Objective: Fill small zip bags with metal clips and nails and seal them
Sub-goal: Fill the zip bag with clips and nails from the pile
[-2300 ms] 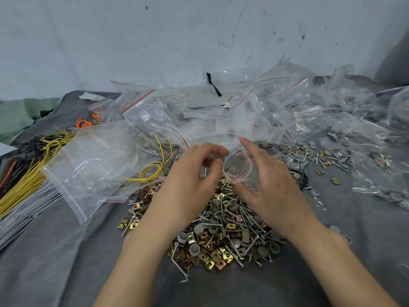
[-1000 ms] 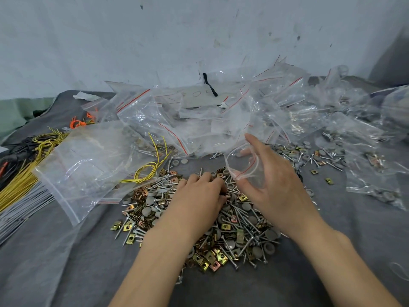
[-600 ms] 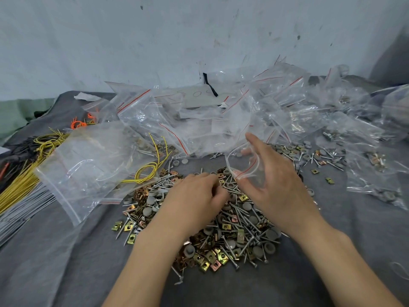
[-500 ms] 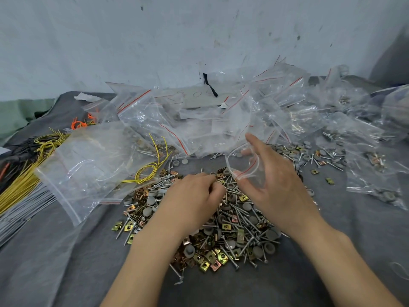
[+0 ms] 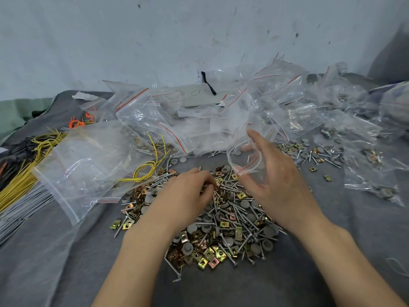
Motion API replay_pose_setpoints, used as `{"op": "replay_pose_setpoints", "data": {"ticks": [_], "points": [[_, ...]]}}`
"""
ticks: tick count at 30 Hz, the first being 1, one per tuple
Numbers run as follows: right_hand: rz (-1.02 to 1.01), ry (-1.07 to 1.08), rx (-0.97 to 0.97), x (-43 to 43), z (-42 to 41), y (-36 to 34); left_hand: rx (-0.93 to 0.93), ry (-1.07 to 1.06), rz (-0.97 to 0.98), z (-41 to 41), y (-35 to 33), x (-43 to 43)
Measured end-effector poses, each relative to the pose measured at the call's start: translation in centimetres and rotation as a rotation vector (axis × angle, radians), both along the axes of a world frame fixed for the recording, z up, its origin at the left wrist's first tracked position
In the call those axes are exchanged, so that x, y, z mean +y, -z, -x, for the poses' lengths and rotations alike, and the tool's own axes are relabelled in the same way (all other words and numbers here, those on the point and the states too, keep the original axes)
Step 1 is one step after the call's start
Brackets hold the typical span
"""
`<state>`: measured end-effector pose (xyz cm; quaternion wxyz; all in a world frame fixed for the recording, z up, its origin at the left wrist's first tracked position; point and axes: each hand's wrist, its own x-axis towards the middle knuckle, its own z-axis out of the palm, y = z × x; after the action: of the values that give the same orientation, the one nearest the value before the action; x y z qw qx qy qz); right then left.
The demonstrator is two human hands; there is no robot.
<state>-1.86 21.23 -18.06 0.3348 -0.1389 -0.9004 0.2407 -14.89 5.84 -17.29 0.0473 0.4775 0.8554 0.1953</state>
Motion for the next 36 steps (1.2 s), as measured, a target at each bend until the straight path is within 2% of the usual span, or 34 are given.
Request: {"op": "replay_pose_setpoints", "data": {"ticks": [5, 13, 19, 22, 25, 28, 31, 36], "points": [[0.02, 0.0, -0.006, -0.1, -0.1, -0.2, 0.147, -0.007, 0.031, -0.8, 0.4, 0.7], [0.02, -0.002, -0.021, -0.2, 0.0, -0.2, 0.223, 0.08, 0.112, -1.8, 1.1, 1.9], [0.015, -0.002, -0.018, -0.1, 0.0, -0.1, 0.227, 0.039, 0.049, -1.4, 1.2, 1.9], [0.0, -0.002, -0.01, -0.1, 0.0, 0.0, 0.132, -0.021, -0.108, -0.9, 0.5, 1.5], [-0.006, -0.012, -0.015, -0.3, 0.2, 0.1, -0.054, -0.157, -0.415, -0.1, -0.7, 0.8], [-0.019, -0.02, -0.032, -0.4, 0.3, 0.2, -0.097, -0.183, -0.642, -0.4, -1.8, 0.3], [-0.028, -0.013, -0.035, -0.4, 0.3, 0.2, -0.169, -0.101, -0.7, -1.3, -2.6, 0.5], [-0.032, -0.016, -0.049, -0.5, 0.3, 0.3, -0.205, 0.032, -0.661, -2.2, -3.1, 1.3]]}}
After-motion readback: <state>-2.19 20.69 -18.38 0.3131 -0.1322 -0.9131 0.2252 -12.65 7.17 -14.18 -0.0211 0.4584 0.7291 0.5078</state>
